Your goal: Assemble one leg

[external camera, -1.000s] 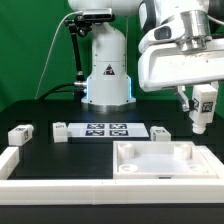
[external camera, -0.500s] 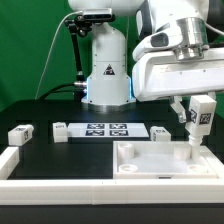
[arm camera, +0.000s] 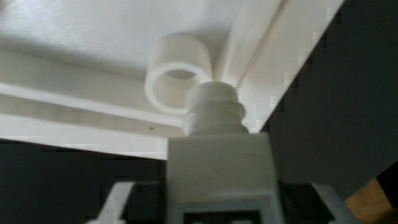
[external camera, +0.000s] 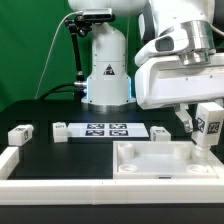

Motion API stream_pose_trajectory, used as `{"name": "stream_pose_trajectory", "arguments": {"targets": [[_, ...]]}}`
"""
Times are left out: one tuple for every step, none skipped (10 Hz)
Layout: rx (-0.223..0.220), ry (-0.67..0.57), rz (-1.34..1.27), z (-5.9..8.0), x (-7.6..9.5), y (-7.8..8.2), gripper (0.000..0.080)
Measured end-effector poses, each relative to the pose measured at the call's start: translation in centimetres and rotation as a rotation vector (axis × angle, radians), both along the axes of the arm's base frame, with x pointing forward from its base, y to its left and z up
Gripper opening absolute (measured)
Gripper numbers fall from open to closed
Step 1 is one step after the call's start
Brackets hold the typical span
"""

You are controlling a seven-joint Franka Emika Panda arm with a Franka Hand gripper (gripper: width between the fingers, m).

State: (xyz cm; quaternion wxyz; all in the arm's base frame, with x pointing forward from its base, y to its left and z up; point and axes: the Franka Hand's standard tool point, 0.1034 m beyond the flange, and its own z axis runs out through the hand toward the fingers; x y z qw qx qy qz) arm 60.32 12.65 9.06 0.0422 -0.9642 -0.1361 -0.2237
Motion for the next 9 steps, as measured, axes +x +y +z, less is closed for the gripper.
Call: {"name": "stream_pose_trajectory", "arguments": {"targets": [[0.001, -0.006, 0.000, -0.2, 0.7, 0.0, 0.0290], [-0.001, -0.004, -0.001, -0.7, 1.0, -0.3, 0.0290], [-0.002, 0.002, -0.005, -1.2, 0.9, -0.7, 0.0290], [-0.004, 0.002, -0.009, -1.5, 0.8, -1.0, 0.0290], [-0.004, -0.001, -0.013, -1.8, 0.6, -1.2, 0.0290], [-0.005, 0.003, -0.014, -2.1, 0.5, -1.3, 0.0290], [-0.005, 0.004, -0.015, -2.2, 0.4, -1.4, 0.0290], [-0.005, -0.003, -0.019, -2.5, 0.4, -1.5, 0.0290], [-0.006, -0.017, -0.024, -2.9, 0.4, -1.7, 0.0290]]}}
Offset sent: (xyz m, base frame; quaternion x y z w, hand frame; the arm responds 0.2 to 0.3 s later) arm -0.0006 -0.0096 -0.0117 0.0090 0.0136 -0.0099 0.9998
